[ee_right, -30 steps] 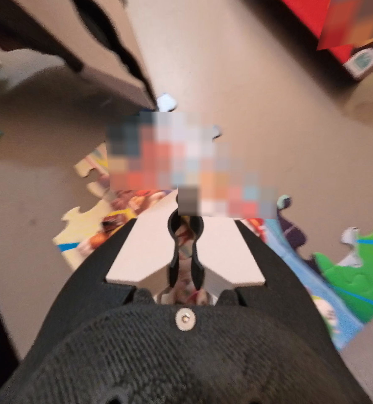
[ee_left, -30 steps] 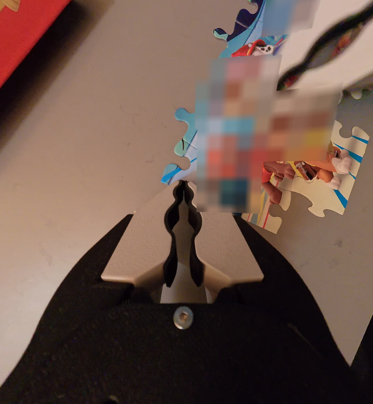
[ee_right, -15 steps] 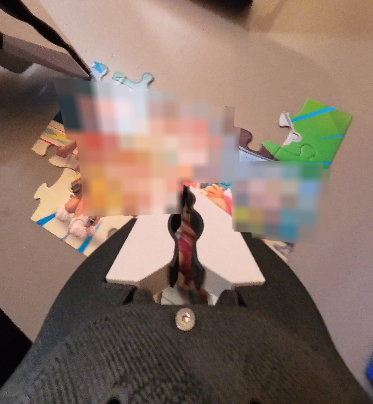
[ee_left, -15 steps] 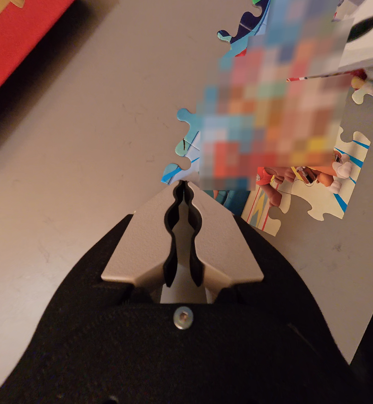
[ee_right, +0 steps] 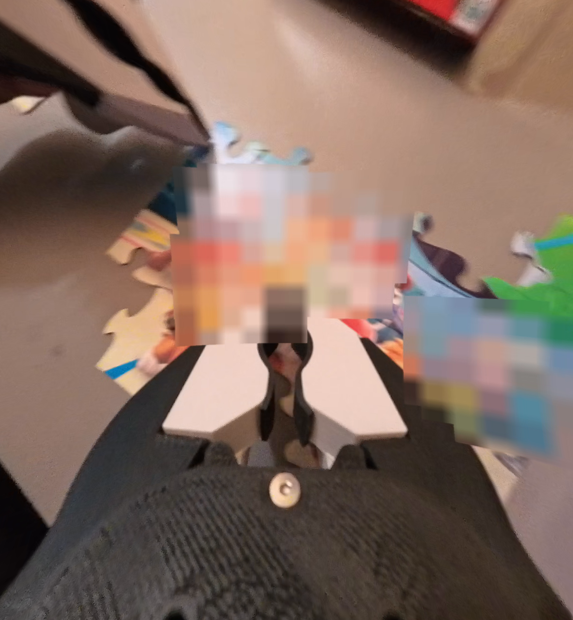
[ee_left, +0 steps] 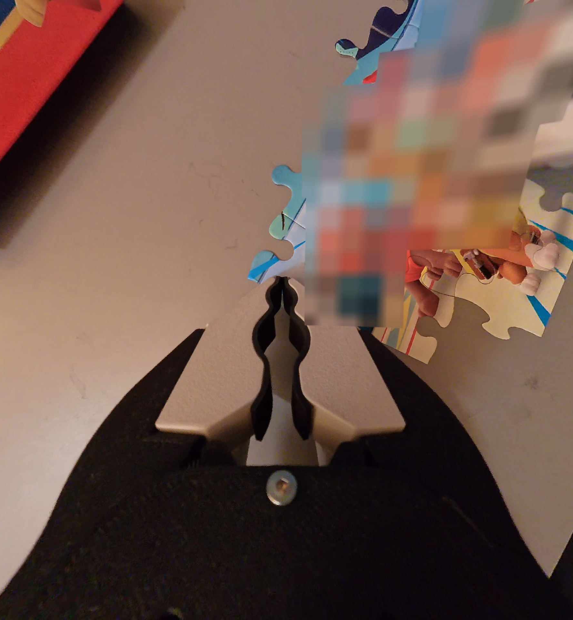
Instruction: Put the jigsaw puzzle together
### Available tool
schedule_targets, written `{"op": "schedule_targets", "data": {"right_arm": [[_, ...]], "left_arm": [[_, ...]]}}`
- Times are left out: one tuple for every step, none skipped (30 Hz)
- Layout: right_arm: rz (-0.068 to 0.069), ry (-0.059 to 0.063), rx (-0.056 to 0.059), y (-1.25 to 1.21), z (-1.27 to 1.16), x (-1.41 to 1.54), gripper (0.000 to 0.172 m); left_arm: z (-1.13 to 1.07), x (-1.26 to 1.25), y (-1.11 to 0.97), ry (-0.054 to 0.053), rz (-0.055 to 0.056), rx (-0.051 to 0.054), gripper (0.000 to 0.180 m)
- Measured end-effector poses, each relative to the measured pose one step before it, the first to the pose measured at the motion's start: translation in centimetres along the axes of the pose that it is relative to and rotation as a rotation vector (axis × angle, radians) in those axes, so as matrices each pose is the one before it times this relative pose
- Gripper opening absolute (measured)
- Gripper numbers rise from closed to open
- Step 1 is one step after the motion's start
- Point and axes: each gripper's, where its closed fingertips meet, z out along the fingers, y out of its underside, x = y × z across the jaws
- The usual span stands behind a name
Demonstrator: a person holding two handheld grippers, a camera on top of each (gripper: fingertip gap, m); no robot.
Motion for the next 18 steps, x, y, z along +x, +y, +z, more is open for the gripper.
{"op": "schedule_targets", "data": {"right_arm": [[0.0326, 0.0258, 0.0030, 0.139, -0.259, 1.191, 0.000], [0.0258, 0.0100, -0.0001, 0.082, -0.149, 0.625, 0.000], [0.0148, -0.0040, -0.0020, 0.004, -0.011, -0.004, 0.000], [-0.0039, -0.0163, -0.0025, -0.036, 0.119, -0.606, 0.000], [-0.0192, -0.0357, -0.0015, -0.083, 0.258, -1.223, 0.000], [-0.0270, -0.0537, -0.0035, -0.094, 0.372, -1.637, 0.000], [-0.0274, -0.0438, -0.0037, -0.152, 0.409, -1.422, 0.000], [-0.0281, -0.0029, -0.0021, -0.201, 0.281, -0.566, 0.000], [-0.0297, 0.0215, -0.0081, -0.121, 0.151, 0.113, 0.000], [-0.0147, 0.0390, -0.0046, -0.117, 0.046, 0.629, 0.000], [0.0004, 0.0373, -0.0020, -0.084, 0.022, 0.779, 0.000], [0.0074, 0.0126, -0.0007, -0.070, 0.059, 0.423, 0.000], [0.0100, -0.0162, -0.0011, -0.066, 0.059, -0.100, 0.000], [0.0051, -0.0401, 0.0002, -0.054, 0.077, -0.576, 0.000], [0.0012, -0.0456, 0.0031, -0.051, 0.106, -0.723, 0.000], [-0.0007, -0.0129, 0.0039, -0.044, 0.074, -0.189, 0.000], [-0.0056, 0.0221, 0.0033, -0.048, -0.015, 0.391, 0.000], [-0.0090, 0.0377, 0.0002, -0.027, -0.057, 0.673, 0.000]], "left_arm": [[-0.004, -0.003, 0.001, 0.0021, -0.0039, 0.0038, 0.000], [0.006, 0.005, -0.008, 0.0013, -0.0036, 0.0031, 0.000], [0.002, -0.005, 0.003, 0.0005, -0.0033, 0.0018, 0.000], [-0.004, 0.000, 0.000, -0.0003, -0.0017, 0.0010, 0.000], [-0.003, 0.003, 0.002, -0.0004, -0.0006, 0.0006, 0.000], [0.002, -0.001, -0.003, -0.0004, -0.0006, 0.0002, 0.000], [0.002, -0.004, -0.004, 0.0000, -0.0008, 0.0000, 0.000], [0.002, 0.002, -0.004, 0.0005, -0.0006, 0.0000, 0.000], [-0.003, 0.000, 0.002, 0.0006, -0.0008, 0.0001, 0.000], [-0.002, -0.003, 0.001, 0.0003, -0.0009, 0.0002, 0.000], [0.000, 0.011, -0.001, -0.0003, -0.0008, 0.0003, 0.000], [0.001, -0.003, -0.003, -0.0010, -0.0002, 0.0005, 0.000], [-0.002, -0.003, 0.003, -0.0013, 0.0004, 0.0003, 0.000], [0.004, 0.003, -0.006, -0.0011, 0.0007, 0.0004, 0.000], [-0.003, -0.001, 0.001, -0.0003, 0.0004, 0.0007, 0.000], [0.005, -0.001, 0.004, 0.0008, -0.0009, 0.0009, 0.000], [-0.003, 0.000, -0.005, 0.0017, -0.0023, 0.0012, 0.000], [-0.001, 0.005, -0.009, 0.0019, -0.0025, 0.0014, 0.000]]}}
